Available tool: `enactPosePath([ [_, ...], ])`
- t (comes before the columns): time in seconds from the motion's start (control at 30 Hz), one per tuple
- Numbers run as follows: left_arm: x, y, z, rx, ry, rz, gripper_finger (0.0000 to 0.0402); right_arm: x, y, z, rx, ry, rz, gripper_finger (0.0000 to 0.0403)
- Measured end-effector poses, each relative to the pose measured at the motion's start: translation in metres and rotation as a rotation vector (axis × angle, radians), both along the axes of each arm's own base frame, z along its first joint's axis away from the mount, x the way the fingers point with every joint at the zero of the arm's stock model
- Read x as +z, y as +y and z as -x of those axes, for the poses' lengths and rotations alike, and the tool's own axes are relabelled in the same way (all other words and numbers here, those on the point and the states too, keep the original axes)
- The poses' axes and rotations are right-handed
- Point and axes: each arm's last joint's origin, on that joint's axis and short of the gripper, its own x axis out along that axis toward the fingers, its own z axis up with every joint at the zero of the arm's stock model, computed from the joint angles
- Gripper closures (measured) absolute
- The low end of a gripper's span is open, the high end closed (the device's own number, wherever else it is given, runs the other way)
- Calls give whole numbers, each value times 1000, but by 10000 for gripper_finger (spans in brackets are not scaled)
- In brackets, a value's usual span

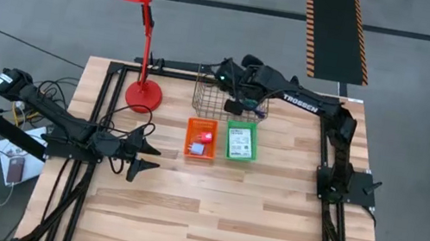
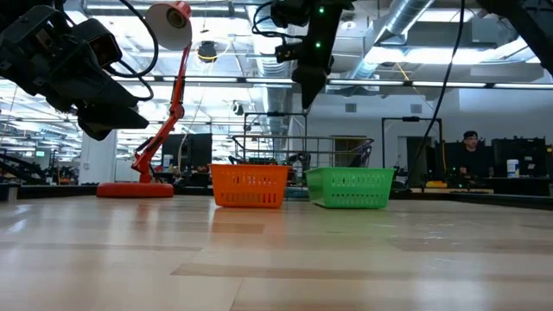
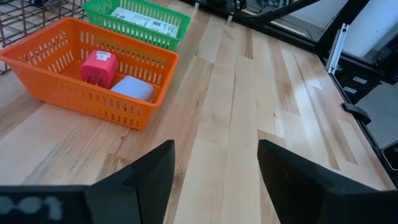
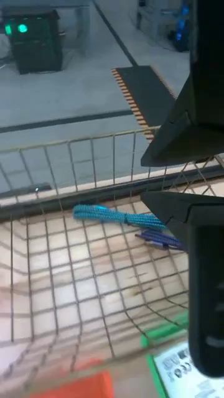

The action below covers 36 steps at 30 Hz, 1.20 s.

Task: Pick and place items into bin
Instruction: Return to Home Position

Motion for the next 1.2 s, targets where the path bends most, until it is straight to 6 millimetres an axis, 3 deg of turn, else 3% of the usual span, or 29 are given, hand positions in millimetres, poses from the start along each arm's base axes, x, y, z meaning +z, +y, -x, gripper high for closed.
enactPosePath([
  [0.2, 0, 0, 0, -6, 1, -18, 184, -3, 16, 3, 43, 99, -28, 332],
  [0.53, -1, 0, 0, -42, 17, -151, 184, -8, 69, 3, -65, 88, -140, 332],
  [0.67, 17, -2, -3, -92, -161, -216, 184, -10, 96, 4, -65, 100, -266, 332],
  [0.87, 49, -6, 6, -309, -487, -286, 184, -11, 131, 5, -71, 105, -417, 332],
  [1.2, 53, 2, 32, -346, -551, -229, 184, -8, 200, -7, 174, 6, -542, 332],
])
